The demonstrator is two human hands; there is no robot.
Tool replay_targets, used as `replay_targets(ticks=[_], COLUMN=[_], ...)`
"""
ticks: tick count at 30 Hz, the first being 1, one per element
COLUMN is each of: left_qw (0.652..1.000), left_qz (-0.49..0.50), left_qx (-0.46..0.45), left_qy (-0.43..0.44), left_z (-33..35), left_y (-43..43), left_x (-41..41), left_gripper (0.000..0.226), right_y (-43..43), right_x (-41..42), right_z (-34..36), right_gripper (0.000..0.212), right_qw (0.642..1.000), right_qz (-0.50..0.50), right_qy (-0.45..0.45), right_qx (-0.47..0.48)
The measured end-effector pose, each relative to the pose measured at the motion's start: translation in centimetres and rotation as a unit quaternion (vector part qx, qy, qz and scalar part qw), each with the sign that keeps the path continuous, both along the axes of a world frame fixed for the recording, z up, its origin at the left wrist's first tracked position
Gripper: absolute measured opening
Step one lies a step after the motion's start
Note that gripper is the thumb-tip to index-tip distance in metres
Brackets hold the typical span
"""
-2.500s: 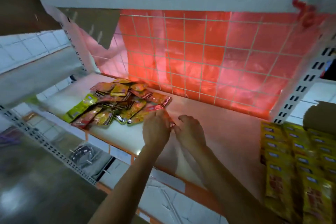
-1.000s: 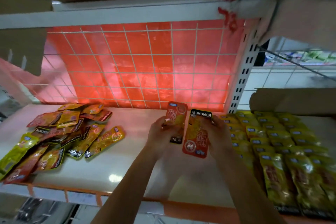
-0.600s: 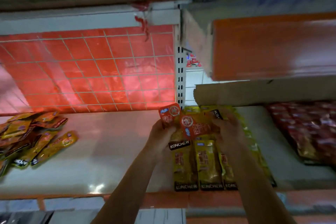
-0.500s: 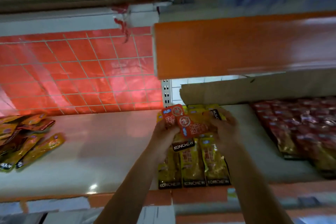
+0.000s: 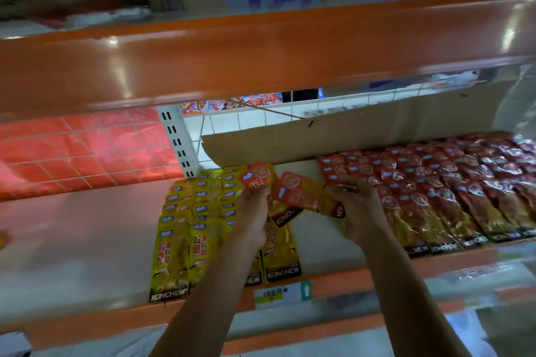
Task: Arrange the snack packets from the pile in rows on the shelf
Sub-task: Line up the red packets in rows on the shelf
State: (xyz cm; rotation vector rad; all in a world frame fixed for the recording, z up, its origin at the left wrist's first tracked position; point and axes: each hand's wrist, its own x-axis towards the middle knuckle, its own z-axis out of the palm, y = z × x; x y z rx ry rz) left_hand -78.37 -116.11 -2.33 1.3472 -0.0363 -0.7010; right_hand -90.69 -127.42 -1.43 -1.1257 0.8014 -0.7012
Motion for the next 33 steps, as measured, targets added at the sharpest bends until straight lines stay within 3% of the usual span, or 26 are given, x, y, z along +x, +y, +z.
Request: replay_targets(ticks=[3,8,15,25,33], left_qw=[0.994,0.963,0.918,0.907,0.878], left_qz=[-0.060,-0.153,-0.229,-0.178,-0.113], left_qx=[0.082,0.138,0.210,0.256,0.282], left_qy=[-0.048,-0.172,-0.248,-0.285,-0.370], left_z=[-1.3,-2.4,-4.4,-4.9,-3.6], left_y=[-1.7,-4.6,-7.6,-8.7,-7.9], left_x=[-1.6,-4.4,-6.5,-7.4,-7.7], left_gripper=[0.008,0.013,0.020,0.019,0.033], right_y=[-1.8,-3.6,-6.0,-6.7,-5.5], right_x=[-1.6,-4.1,-7.3,-9.1,-9.1], right_z=[0.2,-0.2,-0.6,-2.0,-2.6], right_gripper=[0.026,0.024,0.036,0.022,0.018], right_qw=[0.999,0.995,0.990,0.991,0.991], right_qz=[-0.033,-0.055,-0.134,-0.135,-0.052], right_qy=[-0.014,-0.054,0.013,0.015,0.113], right_qx=[0.028,0.064,0.029,0.021,-0.050])
